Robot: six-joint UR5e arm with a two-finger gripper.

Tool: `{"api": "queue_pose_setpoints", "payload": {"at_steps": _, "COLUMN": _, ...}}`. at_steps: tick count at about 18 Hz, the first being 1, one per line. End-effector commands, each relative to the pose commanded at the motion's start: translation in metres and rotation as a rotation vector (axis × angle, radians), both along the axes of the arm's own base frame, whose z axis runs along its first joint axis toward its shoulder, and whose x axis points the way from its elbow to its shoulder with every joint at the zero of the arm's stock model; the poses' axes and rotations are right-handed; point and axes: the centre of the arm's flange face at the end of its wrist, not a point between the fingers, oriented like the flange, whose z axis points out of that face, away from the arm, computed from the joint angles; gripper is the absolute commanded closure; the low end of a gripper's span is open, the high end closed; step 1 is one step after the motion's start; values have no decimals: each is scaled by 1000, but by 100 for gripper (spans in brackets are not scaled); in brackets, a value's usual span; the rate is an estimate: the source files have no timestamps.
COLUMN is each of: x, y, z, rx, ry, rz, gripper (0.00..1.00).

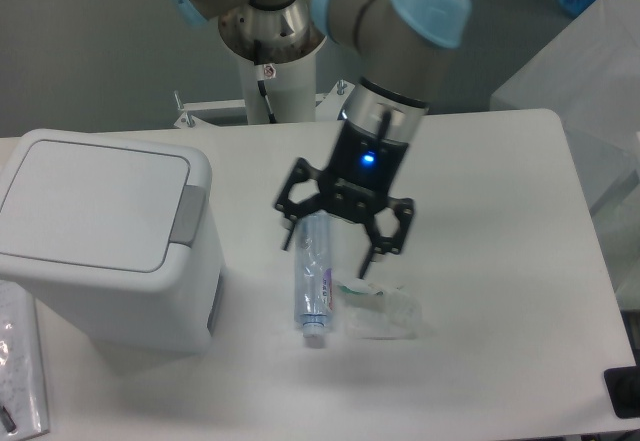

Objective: Open the trash can
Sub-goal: 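Position the gripper fingers at the front edge of the trash can lid, then push the lid edge upward with the gripper to flip the lid open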

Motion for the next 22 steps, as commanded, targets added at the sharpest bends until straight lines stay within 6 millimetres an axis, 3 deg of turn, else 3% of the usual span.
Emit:
{"api": "queue_pose_setpoints", "payload": {"at_steps": 8, "x": 35, "y": 8, "z": 20, "rx": 23, "ry": -5, "rz": -15, "gripper": 0}}
{"api": "queue_pose_setpoints", "payload": {"at_steps": 14, "x": 53, "y": 17, "z": 12, "rx": 10, "ry": -16, "rz": -46, "gripper": 0}}
{"api": "queue_pose_setpoints", "payload": {"at_steps": 22, "x": 53, "y": 17, "z": -1, "rx": -6, "ry": -24, "rz": -53, "gripper": 0}}
